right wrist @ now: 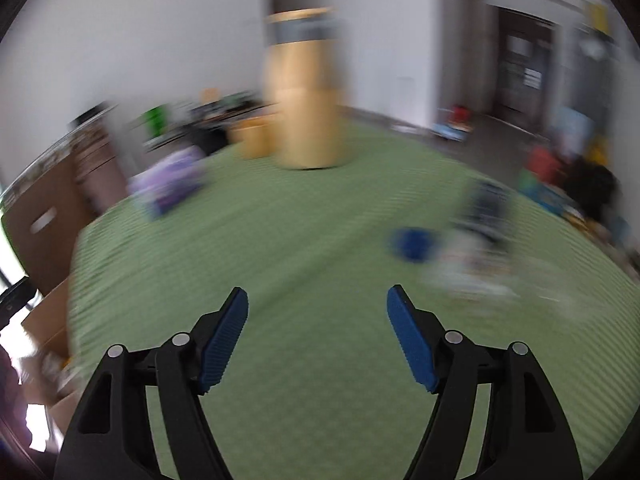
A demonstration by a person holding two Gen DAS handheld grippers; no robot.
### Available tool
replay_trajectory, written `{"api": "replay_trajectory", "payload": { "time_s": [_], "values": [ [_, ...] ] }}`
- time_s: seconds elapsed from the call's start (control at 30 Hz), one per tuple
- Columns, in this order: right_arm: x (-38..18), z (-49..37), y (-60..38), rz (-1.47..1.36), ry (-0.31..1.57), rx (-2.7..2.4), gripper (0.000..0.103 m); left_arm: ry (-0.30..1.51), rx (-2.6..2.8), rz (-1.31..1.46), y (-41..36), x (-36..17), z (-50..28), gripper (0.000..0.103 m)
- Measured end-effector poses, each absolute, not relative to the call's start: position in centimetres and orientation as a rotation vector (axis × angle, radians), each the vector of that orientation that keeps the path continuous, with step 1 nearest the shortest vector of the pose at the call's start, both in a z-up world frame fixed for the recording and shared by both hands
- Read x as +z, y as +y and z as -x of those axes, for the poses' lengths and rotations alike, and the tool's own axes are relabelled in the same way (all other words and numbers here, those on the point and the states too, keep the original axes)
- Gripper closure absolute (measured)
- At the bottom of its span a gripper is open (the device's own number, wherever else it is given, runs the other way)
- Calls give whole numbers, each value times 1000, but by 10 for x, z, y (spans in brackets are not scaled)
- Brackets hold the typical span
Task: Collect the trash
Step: 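Move both open tools back over the table, then grasp the clear plastic cup with the left tool while the right tool grasps the clear plastic wrap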
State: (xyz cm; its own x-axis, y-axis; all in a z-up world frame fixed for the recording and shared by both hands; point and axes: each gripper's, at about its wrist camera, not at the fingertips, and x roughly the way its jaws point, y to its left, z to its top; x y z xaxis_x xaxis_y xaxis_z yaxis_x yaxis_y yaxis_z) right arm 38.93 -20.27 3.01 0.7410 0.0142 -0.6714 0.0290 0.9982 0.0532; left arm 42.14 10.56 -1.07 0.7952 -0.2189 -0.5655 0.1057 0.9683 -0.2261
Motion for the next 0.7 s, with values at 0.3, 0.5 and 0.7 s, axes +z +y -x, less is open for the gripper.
{"api": "replay_trajectory", "payload": {
  "time_s": [0.3,0.5,0.7],
  "values": [
    [7,-365,-394,-235,744,-353,33,727,-702,183,-105,-31,-529,8],
    [-15,-393,-431,-317,781,-350,33,820,-841,196,-209,-53,-589,9],
    [-37,-420,-445,-370,837,-357,36,908,-828,146,-256,-83,-614,40]
  ]
}}
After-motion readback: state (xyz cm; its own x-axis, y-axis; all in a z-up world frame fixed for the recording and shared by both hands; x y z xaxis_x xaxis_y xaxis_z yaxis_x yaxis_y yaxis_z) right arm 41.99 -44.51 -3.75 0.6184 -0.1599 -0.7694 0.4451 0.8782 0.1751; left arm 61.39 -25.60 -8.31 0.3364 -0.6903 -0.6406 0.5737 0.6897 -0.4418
